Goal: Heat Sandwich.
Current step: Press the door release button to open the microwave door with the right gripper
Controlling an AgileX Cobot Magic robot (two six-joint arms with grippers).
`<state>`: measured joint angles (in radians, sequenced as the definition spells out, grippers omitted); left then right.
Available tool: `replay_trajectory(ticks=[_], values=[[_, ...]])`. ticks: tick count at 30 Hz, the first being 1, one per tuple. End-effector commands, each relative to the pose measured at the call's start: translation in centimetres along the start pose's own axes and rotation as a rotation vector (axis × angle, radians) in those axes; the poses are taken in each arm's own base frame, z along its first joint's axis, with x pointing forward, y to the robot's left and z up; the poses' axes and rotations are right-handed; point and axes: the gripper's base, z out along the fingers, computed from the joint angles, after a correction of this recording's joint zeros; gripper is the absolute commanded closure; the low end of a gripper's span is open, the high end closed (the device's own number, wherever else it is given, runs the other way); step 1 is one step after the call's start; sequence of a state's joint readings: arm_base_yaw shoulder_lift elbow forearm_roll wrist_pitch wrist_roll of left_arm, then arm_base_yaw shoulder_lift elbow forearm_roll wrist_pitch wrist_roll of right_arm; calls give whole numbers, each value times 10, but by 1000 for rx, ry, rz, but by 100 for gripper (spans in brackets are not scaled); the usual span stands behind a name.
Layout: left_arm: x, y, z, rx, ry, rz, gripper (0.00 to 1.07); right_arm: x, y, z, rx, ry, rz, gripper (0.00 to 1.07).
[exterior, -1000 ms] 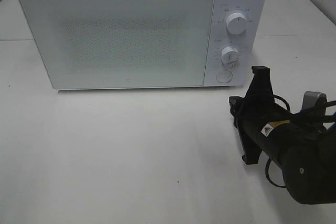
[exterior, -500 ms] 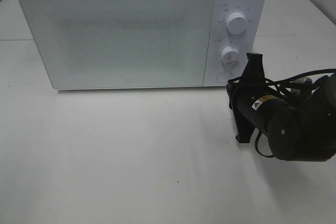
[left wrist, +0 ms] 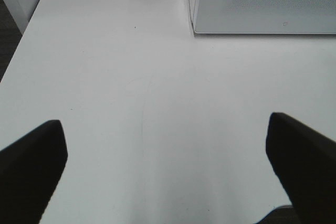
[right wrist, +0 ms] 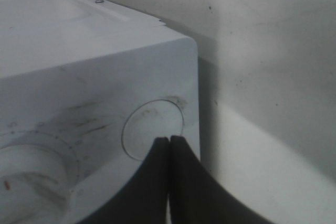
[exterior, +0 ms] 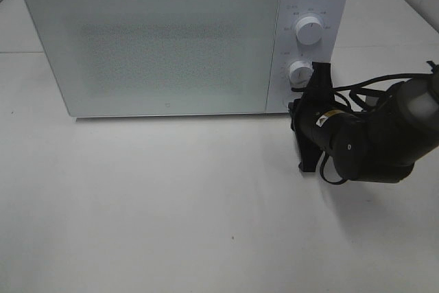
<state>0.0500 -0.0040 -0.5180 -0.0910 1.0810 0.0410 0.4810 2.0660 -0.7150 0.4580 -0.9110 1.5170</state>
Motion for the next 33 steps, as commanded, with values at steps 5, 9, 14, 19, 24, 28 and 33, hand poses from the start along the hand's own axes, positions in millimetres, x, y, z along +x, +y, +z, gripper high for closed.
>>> replay_trajectory(ticks=[5,9,14,19,24,28,33], values=[[1,0,-2,-3,-25,-2,9,2,2,14,-25,-12,-6,107],[1,0,-2,-3,-25,-2,9,2,5,18,-42,-27,-36,107],[1,0,-2,-3,-25,-2,9,-1,9,18,-77,-69,-53,107],[1,0,-2,-3,-25,-2,9,-1,9,18,-83,-77,-46,107],[1,0,-2,-3,-25,-2,9,-1,13,19,-110,-81,-40,107],[1,0,-2,-3,-25,-2,9,2,17,23,-126,-67,-30,107],[1,0,-2,-3,-25,-2,9,6,29,28,-202,-68,-29,107]])
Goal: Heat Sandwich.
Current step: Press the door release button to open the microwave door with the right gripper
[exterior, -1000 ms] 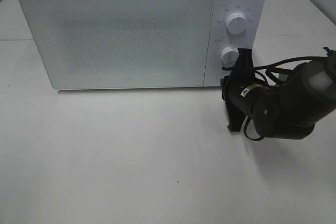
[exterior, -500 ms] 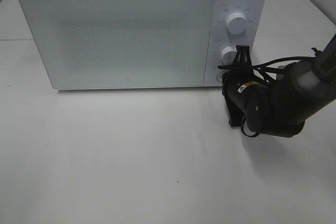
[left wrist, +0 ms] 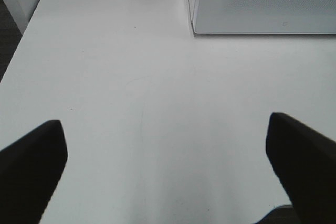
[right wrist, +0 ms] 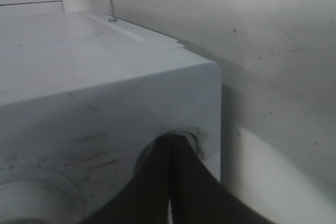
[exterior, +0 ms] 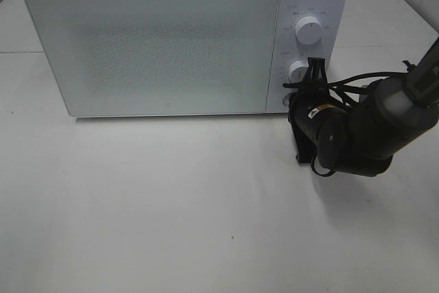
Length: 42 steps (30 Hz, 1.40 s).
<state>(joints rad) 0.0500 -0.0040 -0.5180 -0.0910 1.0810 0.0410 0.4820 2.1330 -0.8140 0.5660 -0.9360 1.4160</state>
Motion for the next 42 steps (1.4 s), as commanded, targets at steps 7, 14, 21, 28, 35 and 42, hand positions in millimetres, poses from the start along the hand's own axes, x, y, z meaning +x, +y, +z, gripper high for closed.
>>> replay_trajectory(ticks=[7,14,21,28,35,42], values=[[1,0,-2,-3,-25,-2,9,8,36,16,-285,-12,0,107],[1,0,-2,-3,-25,-2,9,10,39,20,-332,-24,-19,107],[1,0,-2,-3,-25,-2,9,11,35,21,-283,-13,-21,107],[1,0,-2,-3,-25,-2,9,11,32,22,-253,-6,-22,107],[1,0,-2,-3,-25,-2,9,12,29,22,-200,5,-21,107],[1,0,-2,-3,-25,-2,9,14,30,16,-94,37,-13,107]])
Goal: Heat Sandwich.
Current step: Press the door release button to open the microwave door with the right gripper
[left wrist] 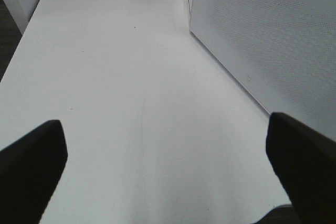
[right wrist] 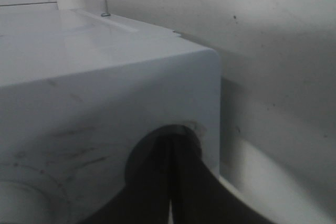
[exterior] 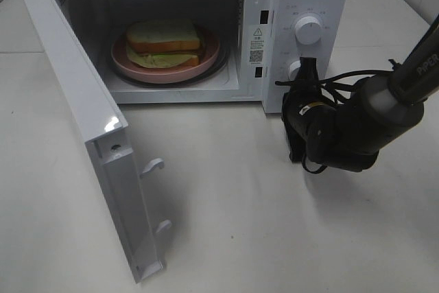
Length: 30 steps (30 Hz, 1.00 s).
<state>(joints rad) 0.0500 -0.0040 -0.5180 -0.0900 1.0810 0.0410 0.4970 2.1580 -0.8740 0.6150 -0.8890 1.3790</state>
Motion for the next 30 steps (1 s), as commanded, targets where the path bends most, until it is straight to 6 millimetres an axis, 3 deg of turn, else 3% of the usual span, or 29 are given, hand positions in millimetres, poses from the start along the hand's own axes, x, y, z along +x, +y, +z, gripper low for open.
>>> replay_trajectory(ticks=[1,12,30], values=[[1,0,-2,-2,-25,-3,9,5,30,5,-105,46,-17,107],[1,0,-2,-2,-25,-3,9,2,29,-9,-22,67,-73,107],[1,0,-2,-2,-25,-3,9,-14,18,-67,166,164,-278,107]])
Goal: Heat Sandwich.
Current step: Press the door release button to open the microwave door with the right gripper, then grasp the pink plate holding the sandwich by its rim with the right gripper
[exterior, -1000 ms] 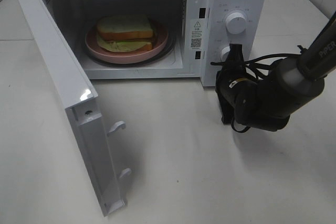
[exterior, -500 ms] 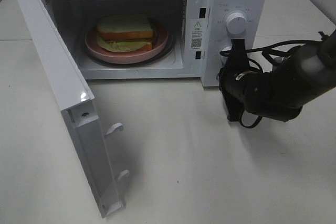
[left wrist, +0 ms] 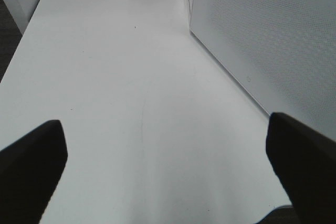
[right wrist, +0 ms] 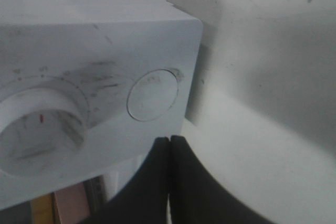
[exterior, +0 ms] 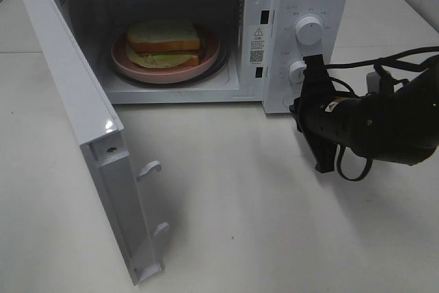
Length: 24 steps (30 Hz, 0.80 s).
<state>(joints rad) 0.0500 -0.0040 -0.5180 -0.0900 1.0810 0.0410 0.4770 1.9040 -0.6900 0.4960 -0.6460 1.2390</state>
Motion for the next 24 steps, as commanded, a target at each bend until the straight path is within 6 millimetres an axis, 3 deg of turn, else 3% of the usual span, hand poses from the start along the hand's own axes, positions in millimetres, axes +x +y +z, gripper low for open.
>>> replay_trajectory(ticks=[1,6,13,24], values=[[1,0,-2,-2,-25,-3,9,0,3,-14,32,42,-103,107],[1,0,-2,-2,-25,-3,9,3,10,-34,106,125,-254,105],[1,0,-2,-2,-25,-3,9,7,22,-66,136,264,-597,103],[1,0,-2,-2,-25,-3,9,14,41,-94,158,476,-1002,100]])
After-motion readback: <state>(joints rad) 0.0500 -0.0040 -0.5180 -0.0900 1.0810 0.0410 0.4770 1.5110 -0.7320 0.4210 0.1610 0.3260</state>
